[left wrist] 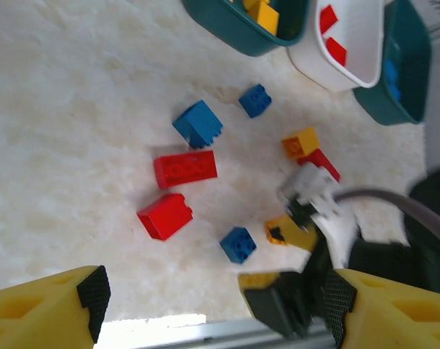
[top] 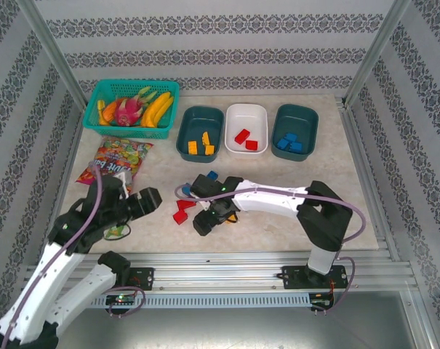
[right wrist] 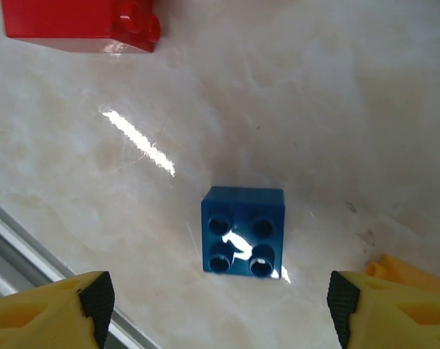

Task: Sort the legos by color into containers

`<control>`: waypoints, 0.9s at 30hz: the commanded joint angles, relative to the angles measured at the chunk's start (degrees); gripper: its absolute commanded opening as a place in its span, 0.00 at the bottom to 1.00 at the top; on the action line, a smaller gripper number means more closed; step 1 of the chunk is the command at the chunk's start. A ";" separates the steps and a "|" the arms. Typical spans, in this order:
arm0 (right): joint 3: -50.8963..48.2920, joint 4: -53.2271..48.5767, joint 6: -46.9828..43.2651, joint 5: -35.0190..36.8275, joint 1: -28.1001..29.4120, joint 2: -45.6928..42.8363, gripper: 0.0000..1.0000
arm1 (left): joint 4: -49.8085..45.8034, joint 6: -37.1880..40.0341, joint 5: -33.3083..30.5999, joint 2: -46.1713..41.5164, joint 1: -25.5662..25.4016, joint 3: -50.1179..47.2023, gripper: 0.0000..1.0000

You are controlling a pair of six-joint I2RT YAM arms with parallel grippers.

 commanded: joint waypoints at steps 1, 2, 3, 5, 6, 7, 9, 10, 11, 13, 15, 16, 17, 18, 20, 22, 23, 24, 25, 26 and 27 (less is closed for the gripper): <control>3.35 -3.80 -0.57 3.17 1.00 2.91 0.78 | -5.70 -2.91 1.79 -4.79 -0.59 -1.84 0.80; 3.92 -4.06 -0.47 3.69 0.99 3.80 0.78 | -6.16 -3.36 1.45 -6.00 -0.59 -1.91 0.80; 4.51 -4.36 -0.52 4.00 1.00 4.55 0.77 | -6.25 -3.74 1.41 -6.61 -0.52 -2.02 0.80; 6.00 -5.85 -0.46 4.85 1.00 6.48 0.74 | -6.04 -4.34 1.36 -7.14 -0.53 -1.90 0.80; 6.54 -6.57 -0.36 5.27 1.00 7.35 0.73 | -5.80 -4.41 1.42 -7.00 -0.59 -1.86 0.80; 6.79 -7.04 -0.46 5.59 1.08 7.99 0.71 | -5.36 -4.48 1.45 -7.00 -0.59 -1.72 0.80; 6.64 -7.04 -0.42 5.87 1.18 8.69 0.69 | -4.69 -4.51 1.33 -7.02 -0.57 -1.53 0.80; 6.33 -6.62 -0.46 5.80 1.18 8.79 0.68 | -4.48 -4.49 1.15 -6.97 -0.58 -1.35 0.80; 6.11 -6.30 -0.42 5.85 1.33 8.96 0.66 | -4.26 -4.49 1.06 -6.97 -0.55 -1.25 0.80; 6.25 -5.87 -0.45 6.24 1.50 9.62 0.63 | -4.01 -4.65 1.08 -6.95 -0.59 -1.11 0.80; 6.74 -5.44 -0.29 6.36 1.68 10.49 0.61 | -3.89 -4.71 1.23 -6.96 -0.58 -1.23 0.80; 7.09 -5.24 -0.11 6.34 1.78 10.95 0.58 | -3.79 -4.83 1.34 -7.01 -0.56 -1.26 0.80; 7.40 -5.06 -0.03 6.26 1.72 11.45 0.56 | -3.78 -4.91 1.42 -6.97 -0.55 -1.33 0.80; 7.73 -4.97 0.11 6.24 1.74 11.83 0.53 | -3.73 -4.89 1.51 -6.97 -0.54 -1.27 0.80; 8.03 -4.67 0.50 6.42 1.94 12.46 0.49 | -3.55 -4.85 1.62 -6.96 -0.54 -1.18 0.79; 7.82 -4.26 0.68 6.92 2.06 12.43 0.45 | -3.44 -4.77 1.81 -6.83 -0.56 -1.23 0.79; 7.84 -4.17 0.78 7.23 2.14 12.21 0.41 | -3.16 -4.79 1.93 -6.74 -0.56 -1.24 0.79; 7.77 -4.19 0.90 7.63 2.14 11.85 0.38 | -2.94 -4.76 2.07 -6.64 -0.56 -1.19 0.79; 7.68 -4.24 0.93 7.98 2.14 11.09 0.34 | -2.70 -4.76 2.30 -6.50 -0.57 -1.16 0.79; 7.59 -4.34 1.03 8.61 2.13 10.00 0.31 | -2.39 -4.84 2.58 -6.45 -0.53 -1.11 0.79; 7.65 -4.58 1.10 9.15 2.03 8.98 0.31 | -2.10 -4.89 2.68 -6.28 -0.51 -0.98 0.79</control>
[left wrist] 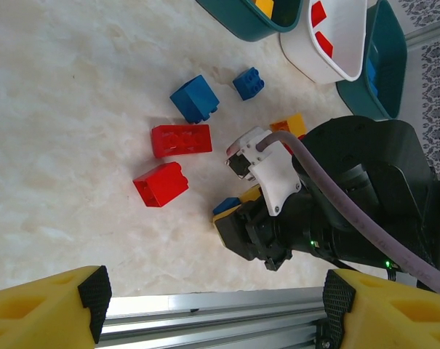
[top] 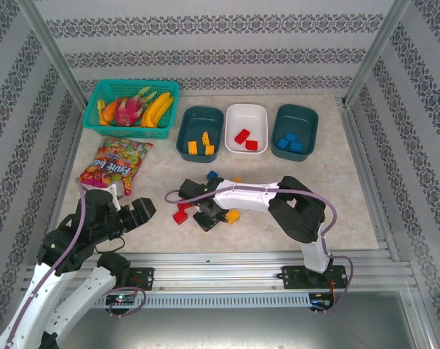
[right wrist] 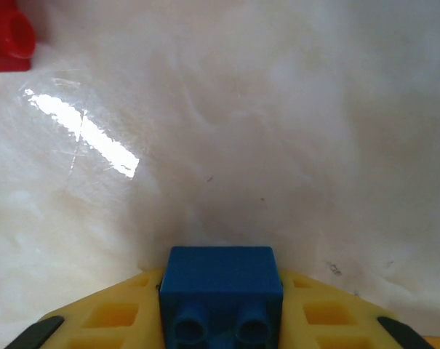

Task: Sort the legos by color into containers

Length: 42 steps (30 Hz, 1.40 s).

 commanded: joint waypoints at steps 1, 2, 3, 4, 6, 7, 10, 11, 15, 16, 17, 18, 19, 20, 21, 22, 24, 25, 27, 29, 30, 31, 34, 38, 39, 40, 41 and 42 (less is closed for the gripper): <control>0.55 -0.36 0.42 2.33 0.25 -3.03 0.30 | 2.21 -0.91 1.33 0.68 -0.58 0.58 0.79; 0.89 -1.06 0.59 2.75 -0.22 -4.74 0.29 | 3.04 -0.98 1.69 1.23 -0.59 0.95 0.79; 1.24 -1.77 0.81 3.11 -1.03 -6.23 0.29 | 3.81 -0.96 2.03 1.86 -0.52 1.49 0.79; 1.61 -2.42 1.09 3.40 -2.24 -8.31 0.29 | 4.81 -0.88 2.52 3.15 -0.55 2.37 0.79; 2.06 -3.50 1.44 3.94 -5.54 -12.49 0.29 | 6.80 -0.16 3.50 6.24 -0.62 4.43 0.79; 2.27 -4.16 1.61 4.26 -7.93 -14.67 0.29 | 7.95 0.36 4.13 8.51 -0.56 5.81 0.79; 2.68 -4.61 1.76 3.06 -16.62 -19.72 0.28 | 12.35 2.29 6.36 15.95 -0.79 10.05 0.79; 2.89 -4.64 1.76 2.29 -20.04 -20.94 0.28 | 14.28 2.89 7.15 18.78 -0.93 11.71 0.79; 4.95 -4.82 0.83 0.42 -32.61 -21.95 0.27 | 20.41 4.72 8.24 30.19 -2.69 18.84 0.79; 5.61 -4.76 0.79 0.22 -35.72 -21.57 0.27 | 22.12 5.30 8.23 33.14 -3.41 20.73 0.79; 6.64 -4.65 0.79 -0.03 -38.72 -20.94 0.27 | 23.90 5.63 8.24 35.66 -4.03 22.50 0.80; 7.71 -4.68 0.87 -0.06 -41.23 -20.17 0.27 | 25.31 5.93 8.24 38.41 -4.51 23.98 0.80; 9.09 -4.46 1.10 0.15 -43.83 -18.93 0.27 | 27.11 6.13 8.45 41.16 -4.93 25.76 0.80; 10.48 -4.31 1.50 0.25 -46.30 -17.55 0.27 | 28.44 6.20 8.79 44.49 -5.35 27.65 0.80; 11.85 -4.06 1.92 0.27 -48.23 -16.14 0.27 | 29.56 6.28 9.17 46.99 -5.75 29.42 0.80; 13.68 -3.92 2.53 0.27 -50.24 -13.97 0.27 | 30.42 6.64 9.54 50.13 -6.24 31.62 0.80; 17.61 -3.70 3.15 0.39 -53.24 -9.56 0.27 | 31.04 7.49 9.55 55.38 -7.12 35.61 0.80; 19.89 -3.60 3.36 0.85 -54.40 -6.91 0.27 | 31.35 7.66 9.56 57.69 -7.43 37.49 0.80; 24.56 -2.98 3.73 1.35 -56.24 -1.93 0.27 | 31.92 7.74 10.15 62.49 -7.63 40.30 0.79; 31.08 -3.57 3.91 1.07 -57.88 4.05 0.27 | 32.34 8.22 10.81 66.97 -8.05 43.19 0.79; 34.23 -4.15 3.79 1.21 -58.34 6.82 0.27 | 32.46 8.55 10.95 68.81 -8.22 44.47 0.79; 37.76 -5.00 3.70 1.54 -58.77 9.91 0.27 | 32.38 8.78 11.21 70.95 -8.47 46.07 0.79; 46.10 -7.00 4.62 0.85 -60.22 17.36 0.28 | 31.42 10.15 11.66 76.75 -9.18 51.81 0.79; 53.74 -7.73 5.10 -0.74 -61.22 24.71 0.30 | 30.84 11.16 12.12 83.89 -10.13 60.03 0.79; 55.53 -7.57 4.93 -1.39 -61.30 26.21 0.30 | 30.61 11.12 12.27 85.68 -10.33 62.43 0.79; 56.98 -7.55 4.73 -1.74 -61.33 27.45 0.31 | 30.18 11.25 12.33 87.18 -10.52 64.44 0.79; 58.65 -7.50 4.45 -2.42 -61.27 28.89 0.31 | 29.48 11.28 12.37 88.90 -10.68 66.93 0.79; 60.18 -7.50 4.25 -2.91 -61.32 30.25 0.32 | 28.63 11.36 12.44 90.58 -10.79 69.32 0.79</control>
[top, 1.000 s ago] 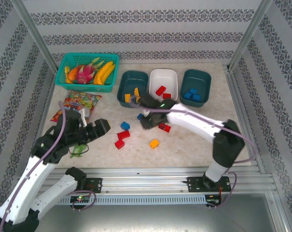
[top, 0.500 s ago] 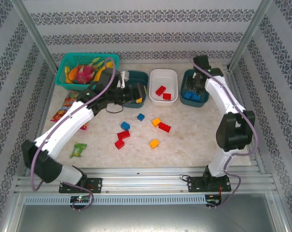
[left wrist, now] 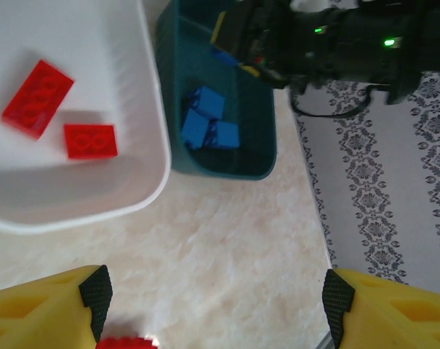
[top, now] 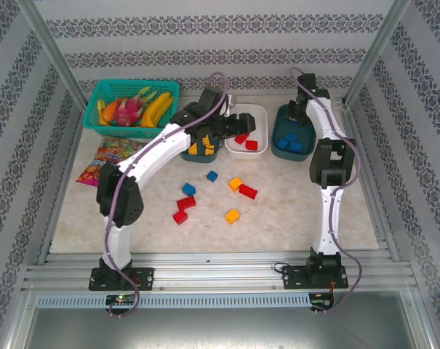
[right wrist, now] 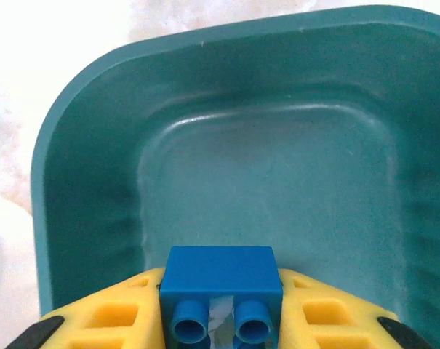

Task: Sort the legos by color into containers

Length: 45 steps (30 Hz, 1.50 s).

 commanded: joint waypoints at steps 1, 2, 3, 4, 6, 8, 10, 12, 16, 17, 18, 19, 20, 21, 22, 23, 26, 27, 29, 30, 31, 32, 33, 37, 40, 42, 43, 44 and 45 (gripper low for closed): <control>5.88 -1.61 0.20 -2.72 -0.11 3.81 0.33 | -1.95 1.91 1.15 3.61 -1.05 7.92 0.78; 7.34 -1.77 0.15 -3.52 -0.10 5.15 0.33 | -2.72 2.03 1.20 4.87 -1.13 9.93 0.78; 8.88 -2.37 0.11 -4.45 -0.08 6.45 0.33 | -3.46 2.01 1.23 5.89 -1.20 11.46 0.78; 10.15 -3.00 0.20 -4.94 -0.05 7.53 0.33 | -3.95 1.99 1.20 6.53 -1.22 12.61 0.78; 12.33 -4.60 0.43 -5.50 0.22 9.52 0.33 | -4.74 2.19 1.17 7.30 -1.22 14.09 0.78; 12.73 -5.40 0.64 -5.92 0.25 10.36 0.37 | -5.38 2.42 0.91 7.50 -1.22 14.53 0.78; 12.62 -5.92 0.90 -5.89 0.36 10.37 0.45 | -6.39 2.80 0.70 7.38 -1.21 14.53 0.78; 12.26 -6.33 0.94 -5.27 0.44 9.43 0.55 | -7.54 3.19 0.76 7.20 -1.22 14.37 0.78; 10.29 -5.53 0.54 -3.98 1.00 4.57 0.65 | -8.98 4.07 0.58 5.80 -1.22 12.64 0.78; 9.42 -5.07 0.47 -3.69 1.19 2.73 0.66 | -9.33 4.54 0.55 5.13 -1.22 11.82 0.78; 8.62 -4.58 0.46 -3.38 1.47 1.00 0.66 | -9.67 4.87 0.48 4.41 -1.22 10.79 0.78; 7.76 -4.14 0.54 -3.02 1.64 -0.75 0.67 | -9.98 5.25 0.50 3.62 -1.22 9.82 0.77; 6.79 -3.69 0.79 -2.90 2.01 -2.92 0.66 | -10.35 5.76 0.23 2.69 -1.22 8.55 0.77; 5.90 -3.33 0.90 -2.85 2.38 -5.13 0.67 | -10.83 6.18 -0.07 1.56 -1.22 6.95 0.77; 4.92 -2.93 0.97 -2.57 2.93 -7.07 0.67 | -11.21 6.44 -0.53 0.45 -1.24 5.37 0.77; 3.55 -2.31 0.96 -2.05 3.68 -9.67 0.67 | -11.63 6.57 -1.14 -0.92 -1.27 3.42 0.77; -5.38 2.45 0.86 -1.68 6.42 -19.08 0.67 | -12.75 5.48 -3.62 -5.95 -1.22 -3.68 0.77; -9.95 5.09 0.54 -1.76 7.63 -23.05 0.67 | -13.94 4.43 -5.36 -7.79 -1.22 -6.31 0.77; -19.37 9.94 0.51 -2.29 10.34 -30.48 0.68 | -15.86 2.57 -7.96 -11.44 -1.22 -11.80 0.77; -25.97 13.25 0.55 -3.14 11.88 -34.71 0.68 | -16.44 1.80 -8.84 -13.57 -1.22 -15.35 0.76; -32.32 16.63 0.57 -4.14 13.60 -39.01 0.70 | -17.09 1.17 -9.69 -15.73 -1.22 -19.04 0.76; -37.43 19.30 0.68 -4.66 15.18 -42.68 0.72 | -17.54 0.79 -10.12 -17.60 -1.22 -22.02 0.76; -43.88 22.28 1.05 -5.12 17.18 -47.09 0.75 | -18.11 0.50 -10.83 -19.85 -1.31 -25.72 0.76; -66.44 32.46 4.93 -9.78 23.85 -62.62 0.86 | -20.75 -1.97 -14.85 -28.48 -1.23 -38.53 0.78; -77.46 34.54 7.51 -12.41 29.71 -70.60 0.92 | -21.53 -4.56 -15.63 -33.58 -1.30 -46.12 0.80; -82.16 32.48 8.32 -12.18 34.39 -74.31 0.92 | -21.31 -5.26 -14.88 -35.62 -1.31 -50.00 0.81; -83.86 31.62 8.84 -11.76 36.18 -75.53 0.92 | -21.26 -4.86 -14.76 -36.19 -1.32 -51.18 0.83; -85.35 30.73 9.61 -10.93 37.76 -76.80 0.92 | -21.43 -4.10 -14.92 -36.63 -1.32 -52.27 0.86; -87.00 30.19 10.52 -10.38 39.22 -77.97 0.92 | -22.11 -3.07 -15.59 -36.77 -1.31 -52.90 0.86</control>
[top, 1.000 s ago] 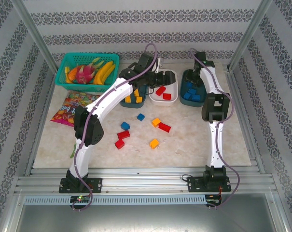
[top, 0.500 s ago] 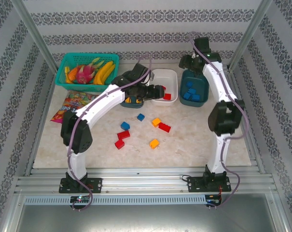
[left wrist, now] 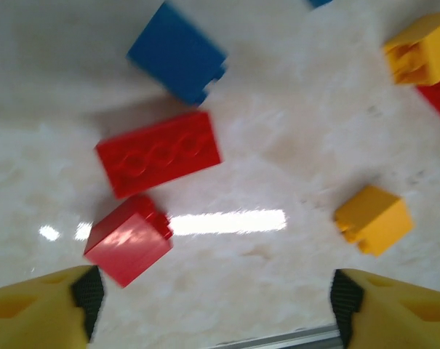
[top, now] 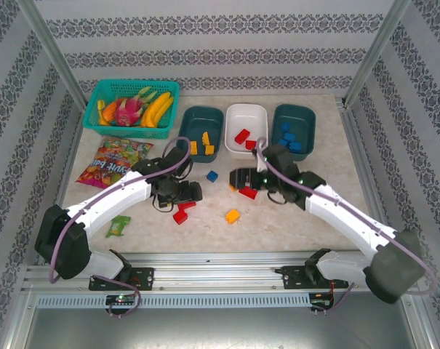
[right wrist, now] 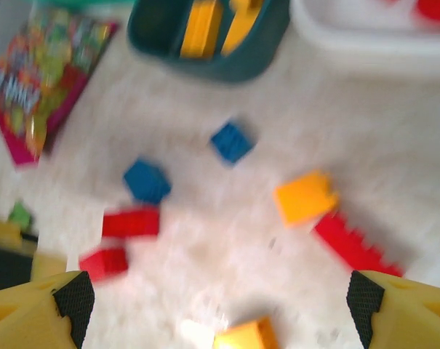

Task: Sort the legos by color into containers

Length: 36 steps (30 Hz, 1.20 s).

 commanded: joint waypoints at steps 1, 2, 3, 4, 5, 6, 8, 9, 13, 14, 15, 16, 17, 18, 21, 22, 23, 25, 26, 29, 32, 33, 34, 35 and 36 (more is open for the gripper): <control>-4.14 1.05 4.21 -0.08 3.97 -4.69 0.92 | -2.78 1.10 -2.50 -1.38 -0.63 -2.03 0.87; -5.24 1.05 5.11 0.23 4.82 -5.70 0.92 | -2.90 2.56 -2.52 -1.03 -0.68 -2.38 0.87; -6.12 1.06 5.70 0.70 5.53 -6.41 0.92 | -3.06 3.50 -2.56 -0.37 -0.63 -2.60 0.87; -6.63 0.92 5.93 0.80 5.89 -6.80 0.92 | -3.32 3.95 -2.62 0.25 -0.63 -2.74 0.87; -6.92 0.64 5.97 0.92 6.21 -6.94 0.92 | -3.60 3.75 -2.66 0.92 -0.63 -2.93 0.87; -6.84 0.25 5.87 1.13 6.38 -6.86 0.92 | -3.92 2.98 -2.74 1.72 -0.63 -3.07 0.88; -6.42 -0.07 5.38 1.20 6.56 -6.72 0.92 | -4.28 -0.69 -3.28 2.67 -0.63 -3.55 0.88; -6.09 -0.14 5.02 1.07 6.49 -6.52 0.92 | -4.07 -3.26 -3.28 2.93 -0.71 -3.99 0.88; -5.04 -0.36 4.00 0.36 6.55 -5.64 0.92 | -0.85 -14.70 -2.98 3.40 -0.63 -6.28 0.88; -4.92 -0.24 3.92 -0.08 6.52 -5.45 0.92 | -0.19 -17.20 -3.08 3.45 -0.63 -6.72 0.87; -5.05 0.16 3.84 -0.91 6.63 -5.29 0.92 | 0.87 -19.69 -3.01 3.52 -0.63 -7.16 0.87; -5.23 0.72 3.65 -1.84 6.57 -5.18 0.92 | 2.22 -22.22 -2.84 3.55 -0.64 -7.76 0.87; -5.56 1.18 3.60 -2.83 6.63 -5.02 0.92 | 3.36 -23.94 -2.67 3.64 -0.67 -8.22 0.87; -5.99 2.12 3.38 -4.24 6.66 -4.96 0.92 | 4.26 -25.59 -2.72 3.77 -0.64 -8.60 0.86; -7.69 4.53 3.09 -7.44 6.82 -4.90 0.92 | 5.54 -28.45 -3.59 4.15 -0.63 -9.48 0.86; -8.04 5.01 3.18 -8.01 6.83 -4.97 0.92 | 6.37 -28.98 -3.57 4.31 -0.63 -9.94 0.85; -8.21 5.03 3.16 -8.22 6.76 -4.95 0.92 | 7.06 -29.51 -3.23 4.65 -0.66 -10.23 0.84; -8.21 4.78 2.91 -8.49 6.80 -4.88 0.92 | 7.60 -30.25 -2.74 5.99 -0.65 -10.51 0.82; -8.04 4.65 2.84 -8.48 6.79 -4.86 0.92 | 7.70 -30.30 -2.73 6.59 -0.68 -10.55 0.80; -7.49 3.79 2.35 -8.31 6.73 -4.74 0.92 | 7.81 -30.56 -3.24 7.79 -0.64 -10.62 0.75; -7.21 3.30 1.95 -8.33 6.69 -4.67 0.91 | 9.41 -30.53 -3.32 8.70 -0.63 -11.11 0.72; -7.09 3.24 1.87 -8.34 6.69 -4.73 0.91 | 10.05 -30.48 -3.17 9.23 -0.63 -11.29 0.70; -7.09 3.15 1.83 -8.34 6.65 -4.56 0.91 | 10.52 -30.31 -3.10 9.86 -0.64 -11.42 0.69; -7.10 3.04 1.91 -8.28 6.59 -4.53 0.91 | 10.77 -30.09 -2.97 10.40 -0.63 -11.46 0.67; -7.09 3.04 1.85 -8.28 6.56 -4.45 0.91 | 11.09 -29.93 -3.01 11.00 -0.65 -11.48 0.64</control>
